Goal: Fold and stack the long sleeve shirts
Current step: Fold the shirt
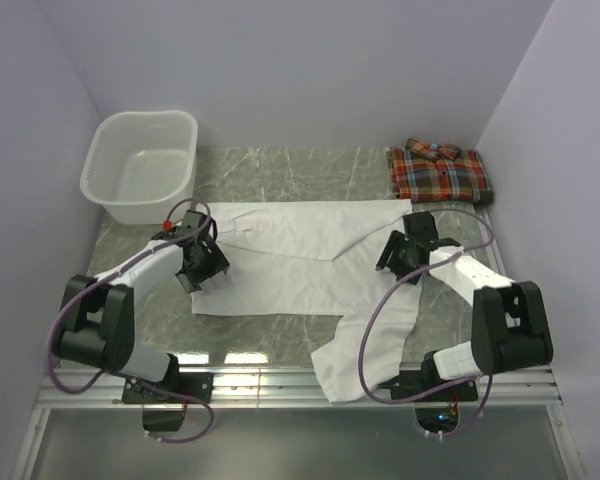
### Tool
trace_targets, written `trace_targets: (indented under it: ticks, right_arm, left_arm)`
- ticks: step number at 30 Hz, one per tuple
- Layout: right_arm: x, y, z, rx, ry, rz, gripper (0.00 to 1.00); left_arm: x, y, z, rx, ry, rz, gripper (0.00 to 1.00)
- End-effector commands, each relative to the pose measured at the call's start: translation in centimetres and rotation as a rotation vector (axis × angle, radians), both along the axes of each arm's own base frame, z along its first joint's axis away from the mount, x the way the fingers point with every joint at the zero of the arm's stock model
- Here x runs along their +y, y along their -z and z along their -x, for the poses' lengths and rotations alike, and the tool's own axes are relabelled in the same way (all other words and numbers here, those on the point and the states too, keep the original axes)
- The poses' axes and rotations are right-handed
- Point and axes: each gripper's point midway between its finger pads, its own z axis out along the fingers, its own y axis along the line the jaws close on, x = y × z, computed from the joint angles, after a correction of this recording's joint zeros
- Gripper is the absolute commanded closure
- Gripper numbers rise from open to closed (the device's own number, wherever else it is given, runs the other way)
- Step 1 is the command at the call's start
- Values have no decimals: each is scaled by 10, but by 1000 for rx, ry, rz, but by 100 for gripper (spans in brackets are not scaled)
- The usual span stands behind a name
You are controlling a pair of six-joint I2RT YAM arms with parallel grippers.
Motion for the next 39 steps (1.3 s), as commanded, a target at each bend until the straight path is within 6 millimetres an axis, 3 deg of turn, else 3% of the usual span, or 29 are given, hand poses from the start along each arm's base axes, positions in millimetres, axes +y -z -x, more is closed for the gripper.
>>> trace_targets:
  ticks: [1, 3, 7, 10, 12, 17, 21, 24, 34, 39]
  right_arm:
    - [-15, -36, -1, -96, 14, 66, 30]
    - [-24, -43, 15, -94, 36, 98, 26]
    - [-40, -46, 52, -37, 86, 128, 12]
    - [-45, -45, 72, -3, 125, 115, 8]
    - [-45, -57, 73, -8, 151, 99, 8]
    - [-41, -47, 93, 75, 206, 52, 10]
    - [-30, -14, 114, 150, 283, -31, 12]
    - [-28, -2, 116, 154, 329, -67, 13]
    - [-46, -5, 113, 88, 437, -41, 17]
    - [-51, -7, 112, 71, 492, -39, 18]
  left_arm:
    - [15, -36, 13, -47, -20, -49, 22]
    - [22, -47, 29, -68, -45, -51, 22]
    - [26, -42, 68, -6, -83, -28, 23]
    - [21, -43, 72, 24, -105, 6, 24]
    - [21, -32, 81, 82, -124, 14, 26]
    - [16, -1, 106, 235, -172, 47, 26]
    - [13, 6, 102, 205, -214, 78, 26]
    - [12, 7, 97, 185, -231, 93, 27]
    - [28, 12, 91, 119, -298, 45, 31]
    - [38, 11, 77, 49, -327, 24, 32]
